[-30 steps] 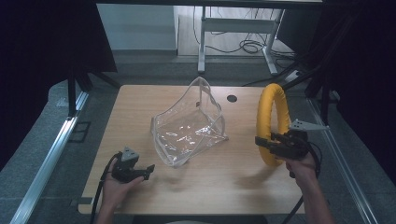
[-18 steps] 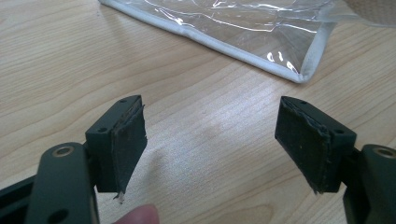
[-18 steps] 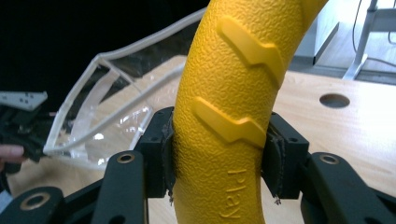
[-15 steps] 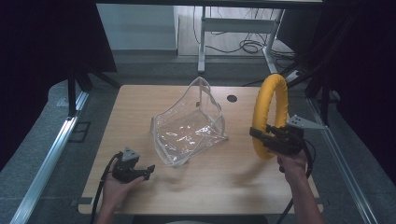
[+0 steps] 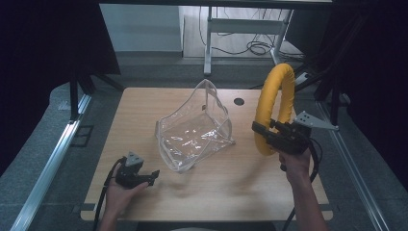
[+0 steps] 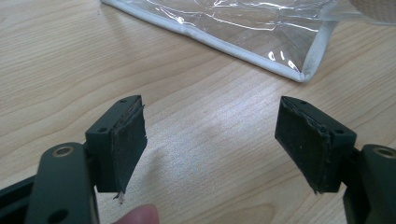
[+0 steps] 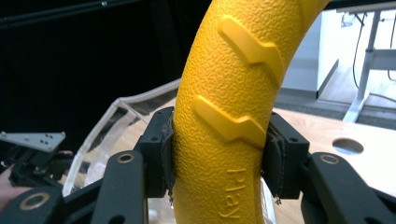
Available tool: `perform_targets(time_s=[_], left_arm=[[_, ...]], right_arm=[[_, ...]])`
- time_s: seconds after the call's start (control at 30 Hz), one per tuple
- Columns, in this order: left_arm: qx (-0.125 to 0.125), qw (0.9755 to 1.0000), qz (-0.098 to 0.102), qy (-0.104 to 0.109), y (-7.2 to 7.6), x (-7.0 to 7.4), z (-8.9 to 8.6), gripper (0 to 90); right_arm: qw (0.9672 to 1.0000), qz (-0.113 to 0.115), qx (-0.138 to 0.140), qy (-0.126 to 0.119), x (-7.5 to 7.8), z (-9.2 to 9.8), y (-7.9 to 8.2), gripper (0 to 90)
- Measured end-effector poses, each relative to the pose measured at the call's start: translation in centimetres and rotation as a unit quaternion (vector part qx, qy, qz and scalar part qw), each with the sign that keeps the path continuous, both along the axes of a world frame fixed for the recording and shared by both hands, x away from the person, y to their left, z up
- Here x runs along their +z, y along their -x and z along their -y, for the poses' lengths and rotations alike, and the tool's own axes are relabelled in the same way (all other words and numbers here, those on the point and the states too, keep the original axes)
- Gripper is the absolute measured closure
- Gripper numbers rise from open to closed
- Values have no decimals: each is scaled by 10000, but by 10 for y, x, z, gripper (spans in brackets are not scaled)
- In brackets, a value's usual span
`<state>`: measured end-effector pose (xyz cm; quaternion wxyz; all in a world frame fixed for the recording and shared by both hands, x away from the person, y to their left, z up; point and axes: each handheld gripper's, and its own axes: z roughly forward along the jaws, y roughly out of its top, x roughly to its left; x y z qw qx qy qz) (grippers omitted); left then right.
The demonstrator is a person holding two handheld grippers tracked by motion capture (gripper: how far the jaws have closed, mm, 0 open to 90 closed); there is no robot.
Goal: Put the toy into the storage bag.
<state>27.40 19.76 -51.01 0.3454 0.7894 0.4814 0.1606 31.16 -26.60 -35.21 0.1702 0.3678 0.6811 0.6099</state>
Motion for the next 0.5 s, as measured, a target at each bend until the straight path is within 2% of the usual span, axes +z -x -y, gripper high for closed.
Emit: perform_targets(time_s=[0.1, 0.23, 0.33, 0.37, 0.5], left_arm=[[-14, 10000, -5, -16, 0, 0, 0, 247], [-11, 10000, 10, 1, 0, 0, -1, 247], [-2, 10000, 9, 1, 0, 0, -1, 247], [-7, 10000, 9, 2, 0, 0, 0, 247], [-21, 10000, -2, 1, -1, -1, 1, 247]], right_arm=[[10000, 83, -9, -32, 4, -3, 0, 508], [9995, 276, -21, -144, 18, -9, 0, 507], [9993, 321, -35, -177, 25, -11, 0, 507], [9990, 408, -43, -191, 31, -14, 0, 507], [9987, 443, -45, -248, 40, -19, 0, 506]])
